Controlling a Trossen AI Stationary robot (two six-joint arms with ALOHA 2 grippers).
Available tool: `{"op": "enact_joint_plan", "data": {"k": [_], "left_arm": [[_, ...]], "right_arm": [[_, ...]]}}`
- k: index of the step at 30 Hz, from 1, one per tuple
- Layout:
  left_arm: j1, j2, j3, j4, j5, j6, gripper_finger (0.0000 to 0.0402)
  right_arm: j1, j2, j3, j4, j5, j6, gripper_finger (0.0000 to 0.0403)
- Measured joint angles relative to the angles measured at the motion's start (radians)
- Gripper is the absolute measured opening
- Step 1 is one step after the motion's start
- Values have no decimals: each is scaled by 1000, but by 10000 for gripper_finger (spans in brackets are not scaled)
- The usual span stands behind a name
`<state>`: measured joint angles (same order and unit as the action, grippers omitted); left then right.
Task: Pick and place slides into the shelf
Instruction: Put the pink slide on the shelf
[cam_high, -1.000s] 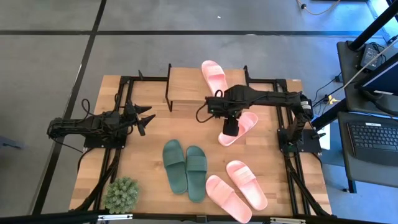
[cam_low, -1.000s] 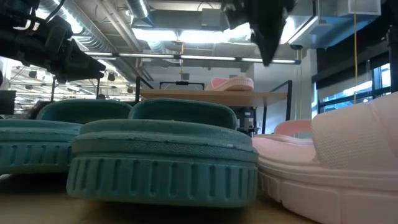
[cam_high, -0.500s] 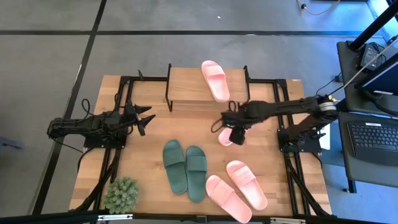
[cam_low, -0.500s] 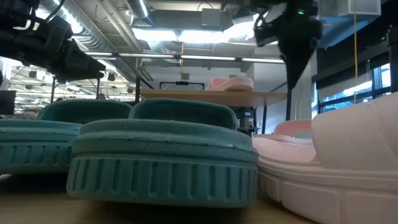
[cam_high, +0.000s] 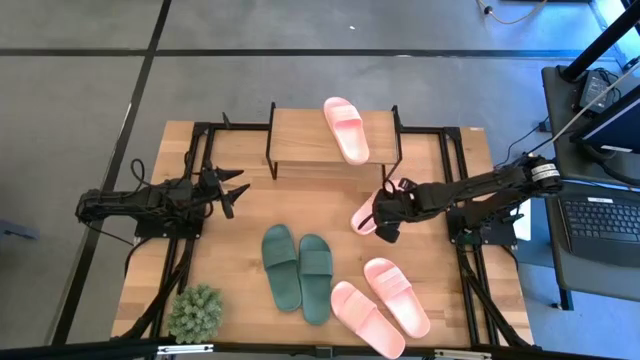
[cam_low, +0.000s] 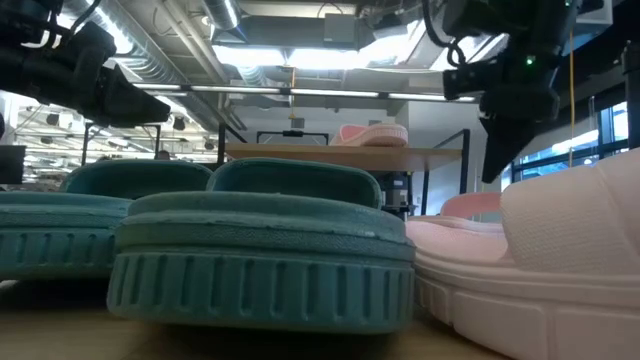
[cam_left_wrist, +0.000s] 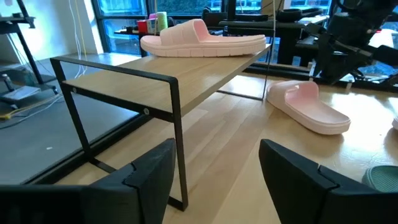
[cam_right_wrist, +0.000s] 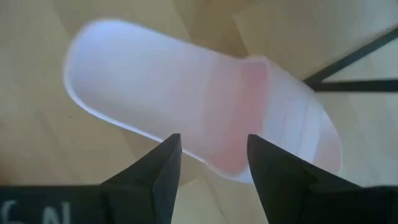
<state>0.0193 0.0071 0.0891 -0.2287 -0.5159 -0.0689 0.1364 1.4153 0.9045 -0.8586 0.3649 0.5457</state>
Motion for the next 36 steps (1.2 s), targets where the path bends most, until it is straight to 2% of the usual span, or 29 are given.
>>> {"op": "enact_joint_plan", "data": {"k": [13, 26, 36], "left_arm": [[0, 0, 0, 2, 0, 1, 224], [0, 0, 1, 2, 0, 0, 224], [0, 0, 2, 2, 0, 0, 224]], "right_arm": [[-1, 6, -12, 3, 73, 67, 185], [-2, 128, -12, -22, 105, 100, 184], [-2, 150, -12, -148, 169, 225, 184]]}}
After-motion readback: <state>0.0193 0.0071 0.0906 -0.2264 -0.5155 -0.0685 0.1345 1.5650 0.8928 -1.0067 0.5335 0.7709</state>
